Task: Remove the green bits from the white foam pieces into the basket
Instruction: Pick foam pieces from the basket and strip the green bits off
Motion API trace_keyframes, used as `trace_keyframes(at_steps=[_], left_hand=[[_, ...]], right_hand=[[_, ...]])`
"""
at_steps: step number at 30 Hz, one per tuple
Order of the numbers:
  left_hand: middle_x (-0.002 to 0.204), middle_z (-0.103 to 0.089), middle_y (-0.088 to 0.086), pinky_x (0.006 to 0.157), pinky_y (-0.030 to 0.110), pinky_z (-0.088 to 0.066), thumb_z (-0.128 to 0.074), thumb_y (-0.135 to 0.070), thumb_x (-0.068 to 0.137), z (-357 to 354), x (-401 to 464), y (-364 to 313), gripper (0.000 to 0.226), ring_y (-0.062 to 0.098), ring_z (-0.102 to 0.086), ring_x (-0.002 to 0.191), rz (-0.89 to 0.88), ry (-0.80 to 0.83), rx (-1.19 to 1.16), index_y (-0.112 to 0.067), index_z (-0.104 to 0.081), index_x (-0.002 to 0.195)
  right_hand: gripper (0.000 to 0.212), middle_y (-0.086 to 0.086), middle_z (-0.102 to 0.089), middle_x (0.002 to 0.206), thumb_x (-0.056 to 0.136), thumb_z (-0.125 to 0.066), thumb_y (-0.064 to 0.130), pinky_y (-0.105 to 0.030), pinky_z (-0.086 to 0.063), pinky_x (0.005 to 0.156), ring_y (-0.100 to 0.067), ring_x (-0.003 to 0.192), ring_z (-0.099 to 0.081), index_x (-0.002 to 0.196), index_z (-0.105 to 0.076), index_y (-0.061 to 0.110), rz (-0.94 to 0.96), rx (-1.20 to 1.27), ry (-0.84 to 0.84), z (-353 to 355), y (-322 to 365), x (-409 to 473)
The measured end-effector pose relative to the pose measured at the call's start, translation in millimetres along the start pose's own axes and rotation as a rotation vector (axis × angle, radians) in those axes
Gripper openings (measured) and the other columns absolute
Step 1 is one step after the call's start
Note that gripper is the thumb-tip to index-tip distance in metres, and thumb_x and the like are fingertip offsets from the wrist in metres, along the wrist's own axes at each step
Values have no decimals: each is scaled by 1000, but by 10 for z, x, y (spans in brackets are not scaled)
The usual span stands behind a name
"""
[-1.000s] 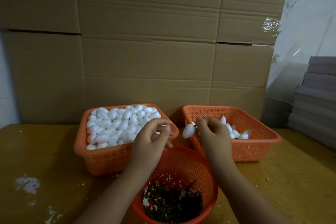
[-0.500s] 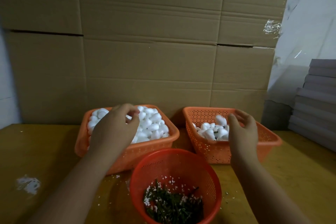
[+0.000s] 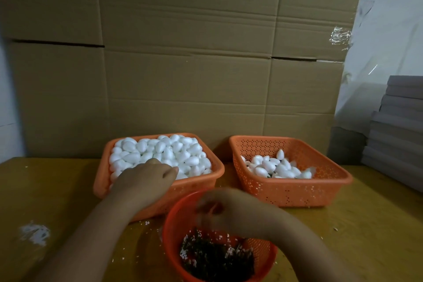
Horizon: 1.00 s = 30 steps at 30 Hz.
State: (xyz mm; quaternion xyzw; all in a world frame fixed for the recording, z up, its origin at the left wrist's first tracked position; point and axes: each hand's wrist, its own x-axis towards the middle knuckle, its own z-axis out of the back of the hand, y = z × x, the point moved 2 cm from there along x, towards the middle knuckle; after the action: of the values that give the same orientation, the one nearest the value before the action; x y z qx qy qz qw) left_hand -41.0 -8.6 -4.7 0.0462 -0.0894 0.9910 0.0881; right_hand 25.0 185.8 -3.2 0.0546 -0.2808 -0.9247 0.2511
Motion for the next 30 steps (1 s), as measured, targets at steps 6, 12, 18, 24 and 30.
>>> trace_keyframes(at_steps=[6,12,18,24,30], left_hand=[[139,-47,-11,102,37,-36,-35,-38,98,-54,47,57,33,14,-43,132,-8,-70,-221,-41,-68,101],[113,-55,-21,96,32,-38,-39,-33,98,-92,74,97,29,11,-51,119,-4,-114,-373,-42,-66,103],[71,-63,-11,69,35,-51,-53,-35,96,-2,2,76,19,7,-60,69,32,-444,-427,-34,-62,79],[52,-55,-8,51,13,-42,-60,-53,83,82,-175,-542,34,3,-50,49,-180,-364,-1168,-22,-65,71],[57,-42,3,41,21,-28,-48,-57,88,-194,-273,-863,50,10,-35,41,-84,-84,-1425,-12,-61,71]], right_hand=[[34,11,-63,119,82,-70,39,-29,-49,91,-10,109,-58,115,-64,34,19,-255,168,-253,108,-32],[26,4,-68,114,87,-66,33,-37,-50,95,-15,107,-61,112,-69,26,-4,-191,160,-321,120,-24],[17,6,-70,110,91,-62,27,-35,-49,97,-12,104,-62,102,-73,21,29,-119,98,-373,88,35],[17,7,-70,109,88,-62,27,-35,-49,95,-10,103,-63,99,-74,24,84,-130,19,-439,80,60],[34,-6,-60,131,94,-57,26,-31,-39,102,-21,121,-53,125,-63,18,92,-239,-13,-558,38,113]])
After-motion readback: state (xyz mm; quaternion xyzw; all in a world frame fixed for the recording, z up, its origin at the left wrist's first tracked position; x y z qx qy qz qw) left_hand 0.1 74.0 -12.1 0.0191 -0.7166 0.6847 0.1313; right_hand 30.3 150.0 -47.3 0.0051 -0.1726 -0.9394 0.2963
